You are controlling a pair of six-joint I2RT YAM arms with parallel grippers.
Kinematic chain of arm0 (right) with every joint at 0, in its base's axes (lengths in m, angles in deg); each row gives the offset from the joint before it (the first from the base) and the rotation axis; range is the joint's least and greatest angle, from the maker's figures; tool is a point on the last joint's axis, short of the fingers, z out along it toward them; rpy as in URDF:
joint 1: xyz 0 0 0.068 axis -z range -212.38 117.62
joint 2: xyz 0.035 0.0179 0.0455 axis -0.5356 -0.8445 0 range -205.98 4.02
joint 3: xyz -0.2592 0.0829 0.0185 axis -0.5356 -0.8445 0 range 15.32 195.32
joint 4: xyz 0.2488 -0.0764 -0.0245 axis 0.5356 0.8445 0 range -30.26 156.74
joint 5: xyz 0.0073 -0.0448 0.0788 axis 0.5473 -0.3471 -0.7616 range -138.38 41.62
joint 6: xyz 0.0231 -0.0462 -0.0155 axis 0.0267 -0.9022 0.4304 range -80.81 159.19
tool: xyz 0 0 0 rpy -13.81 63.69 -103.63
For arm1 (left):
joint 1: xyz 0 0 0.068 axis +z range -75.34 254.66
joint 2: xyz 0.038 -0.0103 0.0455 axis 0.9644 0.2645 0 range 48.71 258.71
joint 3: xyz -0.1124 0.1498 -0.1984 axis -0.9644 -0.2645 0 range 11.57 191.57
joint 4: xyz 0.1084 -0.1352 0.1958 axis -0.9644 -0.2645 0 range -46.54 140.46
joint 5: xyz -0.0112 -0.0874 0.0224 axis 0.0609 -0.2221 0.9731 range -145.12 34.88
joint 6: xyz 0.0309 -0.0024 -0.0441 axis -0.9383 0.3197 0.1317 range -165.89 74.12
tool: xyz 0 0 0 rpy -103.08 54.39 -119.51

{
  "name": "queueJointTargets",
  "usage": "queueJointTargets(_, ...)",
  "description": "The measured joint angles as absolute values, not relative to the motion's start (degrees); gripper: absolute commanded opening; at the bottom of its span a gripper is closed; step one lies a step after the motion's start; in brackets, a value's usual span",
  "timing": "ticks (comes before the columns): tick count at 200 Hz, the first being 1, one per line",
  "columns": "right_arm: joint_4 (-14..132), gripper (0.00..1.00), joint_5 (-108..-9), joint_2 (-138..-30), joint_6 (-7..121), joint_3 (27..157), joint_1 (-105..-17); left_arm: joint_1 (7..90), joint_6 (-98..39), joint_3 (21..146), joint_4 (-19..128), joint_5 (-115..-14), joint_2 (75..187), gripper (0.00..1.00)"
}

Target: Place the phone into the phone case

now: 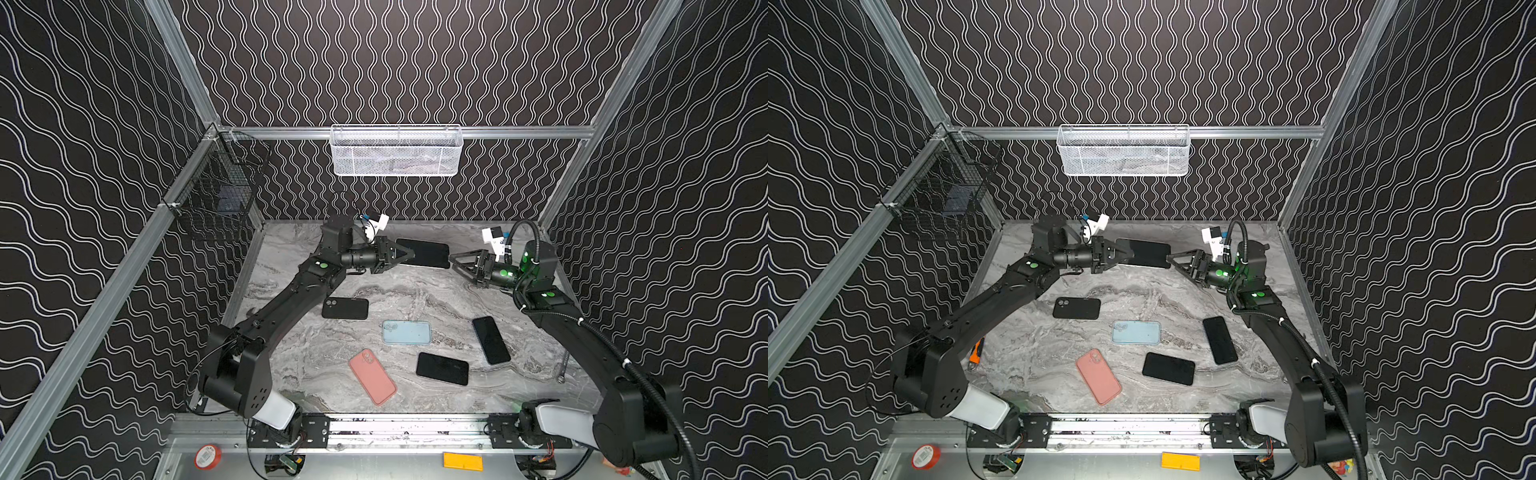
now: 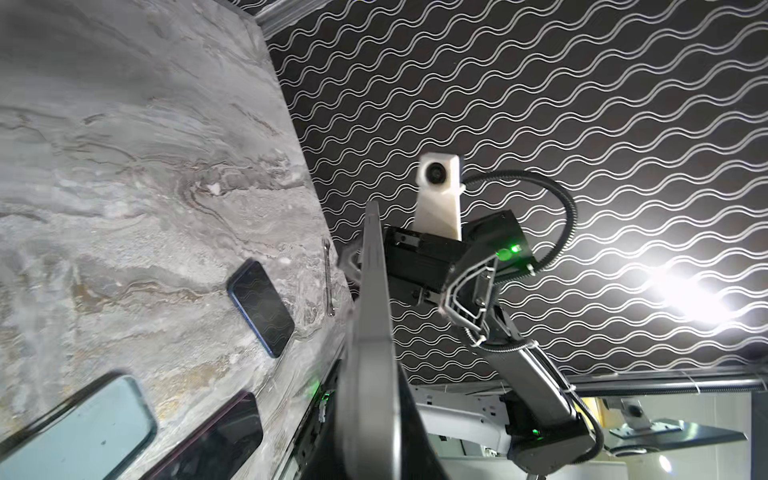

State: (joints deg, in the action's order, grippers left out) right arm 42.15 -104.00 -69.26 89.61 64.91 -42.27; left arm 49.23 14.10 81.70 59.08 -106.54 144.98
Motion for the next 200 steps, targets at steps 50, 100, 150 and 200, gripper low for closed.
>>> queueJointTargets(50, 30.9, 0.56, -103.3, -72.0, 97.4, 63.2, -44.5, 47.6, 16.5, 79.9, 62.1, -106.5, 143.5, 0.0)
queueJointTargets(100, 22.9, 0.34, -103.0, -71.8, 102.7, 61.6, -45.0, 47.7, 20.1, 78.0, 66.2, -106.3, 143.5, 0.0)
queueJointTargets(150, 19.0, 0.14, -102.0, -71.5, 106.3, 61.0, -45.4, 47.6, 21.7, 76.6, 70.5, -106.3, 142.9, 0.0)
queueJointTargets(200, 16.6, 0.0, -101.6, -70.5, 109.1, 60.9, -45.6, 47.7, 22.8, 75.8, 73.3, -106.9, 142.9, 0.21)
